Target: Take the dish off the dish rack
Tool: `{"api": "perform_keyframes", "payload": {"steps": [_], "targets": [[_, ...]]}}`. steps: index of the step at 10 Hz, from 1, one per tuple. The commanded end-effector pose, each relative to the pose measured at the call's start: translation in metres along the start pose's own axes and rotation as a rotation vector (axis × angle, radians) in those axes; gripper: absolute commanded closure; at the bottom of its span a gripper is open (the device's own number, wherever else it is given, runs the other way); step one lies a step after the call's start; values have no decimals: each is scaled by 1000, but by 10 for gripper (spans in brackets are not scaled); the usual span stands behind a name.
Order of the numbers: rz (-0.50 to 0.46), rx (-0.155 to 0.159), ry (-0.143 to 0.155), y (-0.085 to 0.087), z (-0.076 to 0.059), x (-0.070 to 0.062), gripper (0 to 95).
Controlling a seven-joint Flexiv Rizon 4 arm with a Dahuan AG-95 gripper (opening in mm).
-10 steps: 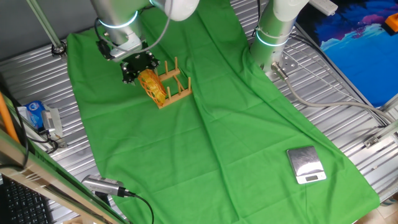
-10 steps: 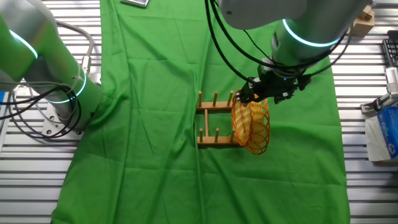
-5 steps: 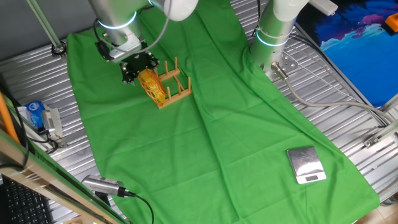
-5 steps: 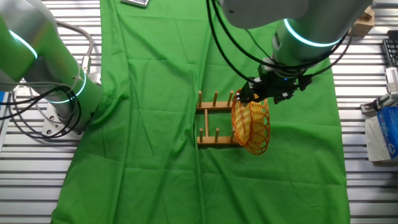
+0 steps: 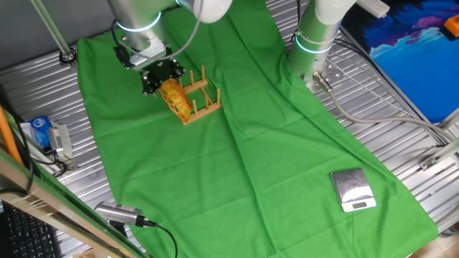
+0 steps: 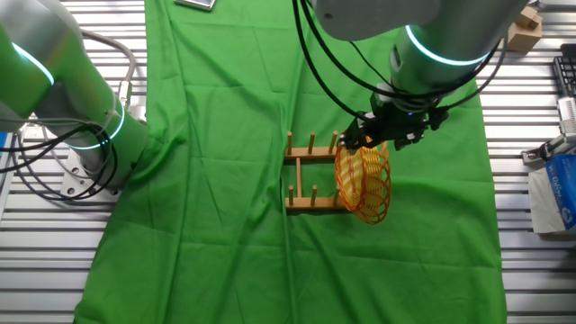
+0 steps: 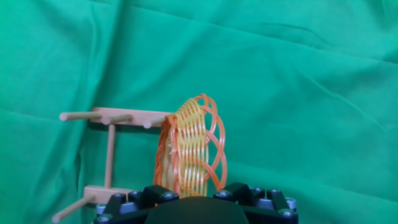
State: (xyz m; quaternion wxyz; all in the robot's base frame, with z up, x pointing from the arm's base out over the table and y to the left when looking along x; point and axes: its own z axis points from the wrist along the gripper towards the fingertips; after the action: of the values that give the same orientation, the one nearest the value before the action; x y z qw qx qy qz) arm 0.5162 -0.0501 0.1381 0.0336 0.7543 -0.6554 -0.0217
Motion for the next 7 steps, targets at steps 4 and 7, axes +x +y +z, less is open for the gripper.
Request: {"api": "perform_keyframes", "payload": {"steps": [4,7], "targets": [[11,6,3,5,10,-3,190],[-2,12,5,7,15,-3,190]]}}
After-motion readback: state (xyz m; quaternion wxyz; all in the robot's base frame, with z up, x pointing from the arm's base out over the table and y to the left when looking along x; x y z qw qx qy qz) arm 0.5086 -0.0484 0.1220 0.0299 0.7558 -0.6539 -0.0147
